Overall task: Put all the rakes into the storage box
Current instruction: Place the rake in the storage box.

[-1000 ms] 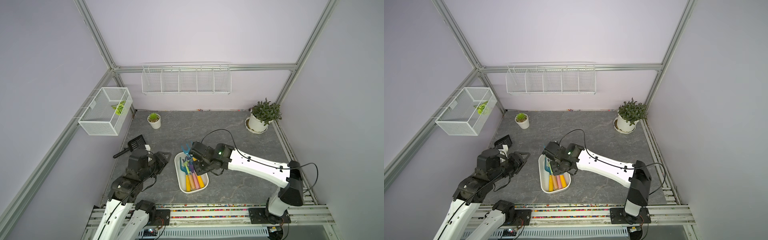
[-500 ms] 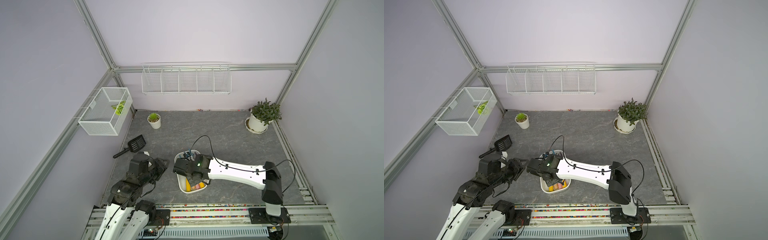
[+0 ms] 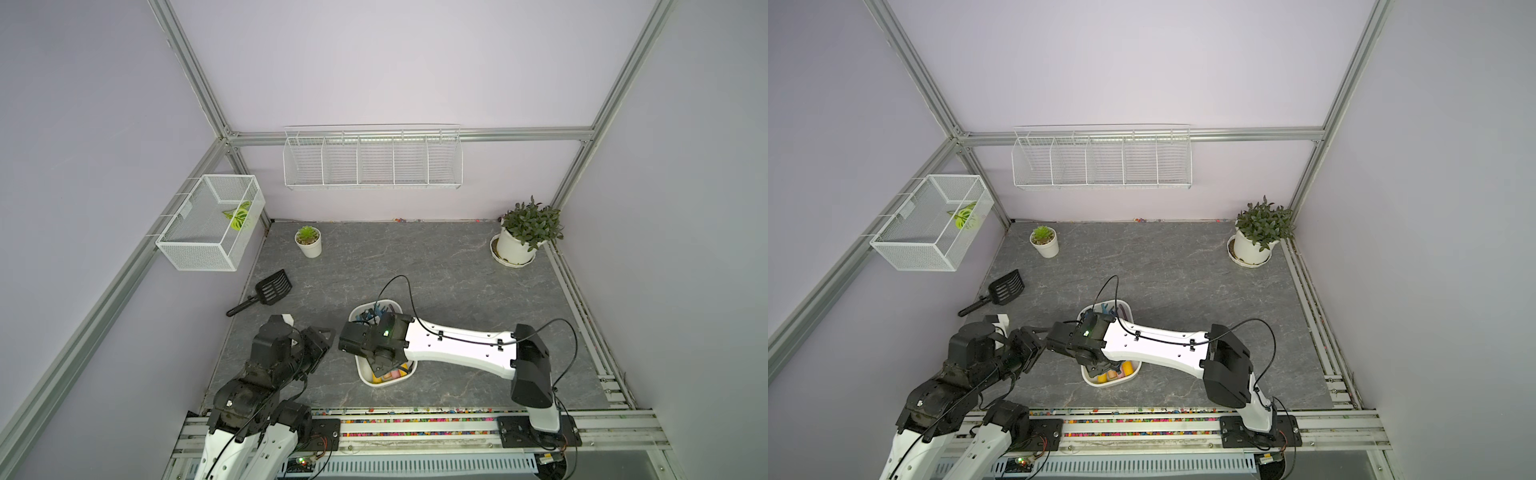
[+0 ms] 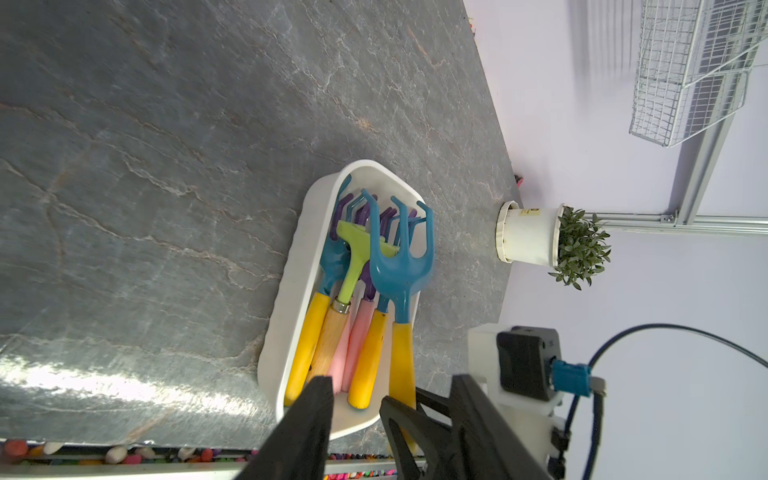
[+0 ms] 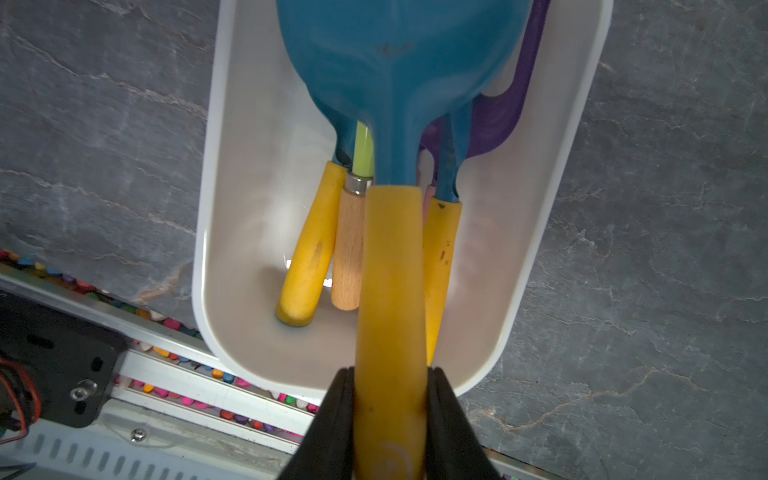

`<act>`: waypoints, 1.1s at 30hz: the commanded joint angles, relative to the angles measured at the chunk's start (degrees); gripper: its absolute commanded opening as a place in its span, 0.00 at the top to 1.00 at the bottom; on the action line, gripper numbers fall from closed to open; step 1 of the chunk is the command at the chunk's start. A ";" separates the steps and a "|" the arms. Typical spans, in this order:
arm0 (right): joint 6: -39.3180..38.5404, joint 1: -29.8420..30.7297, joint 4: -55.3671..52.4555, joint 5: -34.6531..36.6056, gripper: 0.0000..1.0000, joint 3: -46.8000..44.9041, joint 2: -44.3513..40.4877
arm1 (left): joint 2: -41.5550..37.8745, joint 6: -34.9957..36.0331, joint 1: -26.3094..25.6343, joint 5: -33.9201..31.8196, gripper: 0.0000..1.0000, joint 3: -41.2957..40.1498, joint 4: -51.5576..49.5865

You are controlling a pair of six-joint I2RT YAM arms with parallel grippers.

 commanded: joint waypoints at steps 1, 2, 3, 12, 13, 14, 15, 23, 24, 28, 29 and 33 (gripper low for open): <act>0.88 0.25 0.10 -0.81 0.94 1.71 1.56 | -1.26 -1.27 -0.18 -0.82 0.49 -0.76 -1.79; 0.88 0.30 0.33 -0.94 0.94 1.70 1.61 | -1.40 -1.27 -0.13 -0.90 0.49 -0.74 -1.97; 0.89 0.26 0.60 -1.08 0.92 1.61 1.74 | -1.50 -1.27 -0.12 -0.91 0.49 -0.74 -2.21; 0.53 0.32 2.24 -0.82 0.62 1.41 1.71 | -1.63 -1.63 -0.14 -0.91 0.49 -0.74 -2.00; 0.37 0.30 3.39 -0.92 0.58 0.51 0.86 | -1.51 -1.57 -0.14 -0.91 0.49 -0.81 -1.91; 0.28 0.25 4.60 -0.84 0.55 -0.40 -0.21 | -1.31 -1.62 -0.13 -0.91 0.49 -0.73 -1.75; 0.05 0.30 5.84 -0.86 0.52 -1.27 -1.26 | -1.11 -1.51 -0.20 -0.91 0.49 -0.73 -1.58; 0.67 0.25 10.26 3.05 0.51 -6.83 -8.92 | 1.36 -0.97 -0.14 -0.56 0.49 -0.57 0.92; 0.38 0.30 10.78 3.69 0.51 -7.68 -10.19 | 1.78 -0.85 -0.17 -0.60 0.48 -0.49 1.28; -1.27 0.18 13.15 6.01 0.51 -11.34 -15.44 | 3.84 0.19 -0.16 -0.66 0.48 -0.16 2.78; -1.53 0.24 13.68 6.98 0.50 -12.32 -17.07 | 4.55 0.58 -0.13 -0.73 0.48 -0.12 3.30; -2.29 -0.71 16.23 10.36 0.49 -16.94 -23.98 | 8.34 2.20 -0.14 -1.24 0.47 0.97 5.45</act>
